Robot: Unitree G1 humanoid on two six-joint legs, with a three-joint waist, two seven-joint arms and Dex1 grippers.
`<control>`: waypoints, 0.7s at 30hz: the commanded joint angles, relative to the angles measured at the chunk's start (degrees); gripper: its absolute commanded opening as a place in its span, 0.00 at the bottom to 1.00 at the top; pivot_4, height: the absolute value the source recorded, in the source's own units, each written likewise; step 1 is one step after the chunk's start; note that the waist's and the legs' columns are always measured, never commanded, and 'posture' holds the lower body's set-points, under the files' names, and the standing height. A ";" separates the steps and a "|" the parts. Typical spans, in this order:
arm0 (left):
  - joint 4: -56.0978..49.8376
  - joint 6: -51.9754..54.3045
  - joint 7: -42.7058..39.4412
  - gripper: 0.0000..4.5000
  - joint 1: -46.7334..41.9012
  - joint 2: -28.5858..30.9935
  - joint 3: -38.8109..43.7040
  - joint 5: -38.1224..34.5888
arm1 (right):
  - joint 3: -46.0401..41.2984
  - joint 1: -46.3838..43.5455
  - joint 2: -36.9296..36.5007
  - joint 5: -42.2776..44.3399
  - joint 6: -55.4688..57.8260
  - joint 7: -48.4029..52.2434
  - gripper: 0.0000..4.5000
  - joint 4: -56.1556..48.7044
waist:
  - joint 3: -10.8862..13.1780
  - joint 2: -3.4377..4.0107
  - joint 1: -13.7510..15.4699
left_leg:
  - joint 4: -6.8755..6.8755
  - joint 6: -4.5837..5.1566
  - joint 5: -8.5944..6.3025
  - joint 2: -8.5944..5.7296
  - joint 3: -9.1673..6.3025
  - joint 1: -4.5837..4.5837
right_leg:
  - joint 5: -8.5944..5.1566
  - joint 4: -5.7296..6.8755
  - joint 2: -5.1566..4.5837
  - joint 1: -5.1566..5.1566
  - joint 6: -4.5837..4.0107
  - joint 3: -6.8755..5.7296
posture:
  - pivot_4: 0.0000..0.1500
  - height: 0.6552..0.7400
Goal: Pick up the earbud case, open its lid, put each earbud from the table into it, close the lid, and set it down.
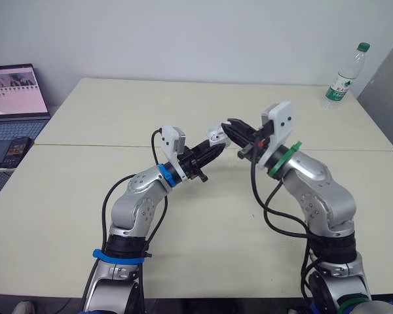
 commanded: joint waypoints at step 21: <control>-2.95 0.27 -1.18 0.18 -0.92 -0.04 0.00 -1.51 | 1.03 1.39 -2.48 -1.42 -6.01 1.67 0.53 1.07 | 0.00 0.00 0.01 | 0.00 0.00 0.00 0.01 0.00 0.00 | 0.00 -0.01 0.00 0.00 0.00 0.01 | 1.00 0.95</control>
